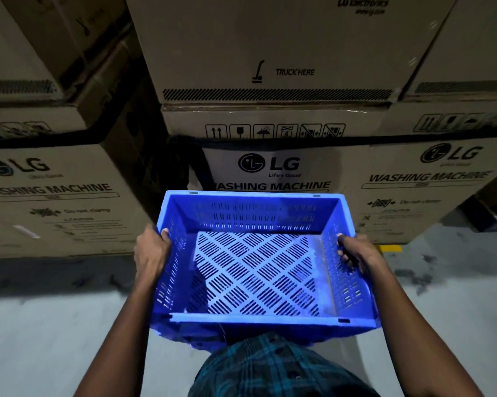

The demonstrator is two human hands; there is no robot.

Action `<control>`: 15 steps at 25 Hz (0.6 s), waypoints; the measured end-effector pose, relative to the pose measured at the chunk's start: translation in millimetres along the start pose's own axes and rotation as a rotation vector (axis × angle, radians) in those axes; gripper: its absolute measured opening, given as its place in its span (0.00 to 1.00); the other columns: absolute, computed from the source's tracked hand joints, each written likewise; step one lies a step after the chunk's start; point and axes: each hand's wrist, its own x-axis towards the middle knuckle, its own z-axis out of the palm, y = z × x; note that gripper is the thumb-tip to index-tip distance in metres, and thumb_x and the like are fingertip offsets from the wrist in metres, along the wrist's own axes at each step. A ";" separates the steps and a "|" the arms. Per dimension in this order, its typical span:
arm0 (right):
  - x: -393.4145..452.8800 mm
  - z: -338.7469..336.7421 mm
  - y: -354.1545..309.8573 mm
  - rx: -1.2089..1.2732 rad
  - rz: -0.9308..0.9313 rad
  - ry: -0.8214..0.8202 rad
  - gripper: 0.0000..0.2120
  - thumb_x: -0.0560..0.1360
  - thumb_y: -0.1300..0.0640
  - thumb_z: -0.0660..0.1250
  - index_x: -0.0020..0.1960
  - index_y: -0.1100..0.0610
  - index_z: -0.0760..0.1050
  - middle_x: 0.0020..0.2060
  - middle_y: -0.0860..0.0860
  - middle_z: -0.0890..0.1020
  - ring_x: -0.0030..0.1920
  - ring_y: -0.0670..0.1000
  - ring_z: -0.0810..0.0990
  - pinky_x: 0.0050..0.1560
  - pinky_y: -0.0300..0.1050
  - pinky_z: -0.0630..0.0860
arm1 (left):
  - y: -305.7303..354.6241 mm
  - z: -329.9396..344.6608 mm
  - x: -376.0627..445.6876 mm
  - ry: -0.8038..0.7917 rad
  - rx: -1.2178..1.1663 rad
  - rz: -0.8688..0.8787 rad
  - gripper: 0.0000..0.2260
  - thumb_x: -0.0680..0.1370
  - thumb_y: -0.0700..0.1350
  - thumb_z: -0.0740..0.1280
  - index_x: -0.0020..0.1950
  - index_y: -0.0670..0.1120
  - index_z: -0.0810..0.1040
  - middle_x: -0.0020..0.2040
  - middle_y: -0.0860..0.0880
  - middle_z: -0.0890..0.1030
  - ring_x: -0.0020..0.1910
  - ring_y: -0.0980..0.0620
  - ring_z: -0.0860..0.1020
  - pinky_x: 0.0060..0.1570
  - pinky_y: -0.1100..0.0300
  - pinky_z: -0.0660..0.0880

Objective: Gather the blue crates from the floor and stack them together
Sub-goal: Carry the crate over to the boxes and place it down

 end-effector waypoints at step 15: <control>-54.9 14.5 1.1 -0.531 -0.341 0.532 0.16 0.77 0.51 0.64 0.57 0.62 0.72 0.53 0.63 0.80 0.51 0.64 0.80 0.45 0.52 0.74 | -6.7 -7.5 -7.2 -0.040 0.027 0.057 0.13 0.81 0.47 0.64 0.59 0.38 0.72 0.54 0.36 0.80 0.49 0.36 0.79 0.45 0.50 0.73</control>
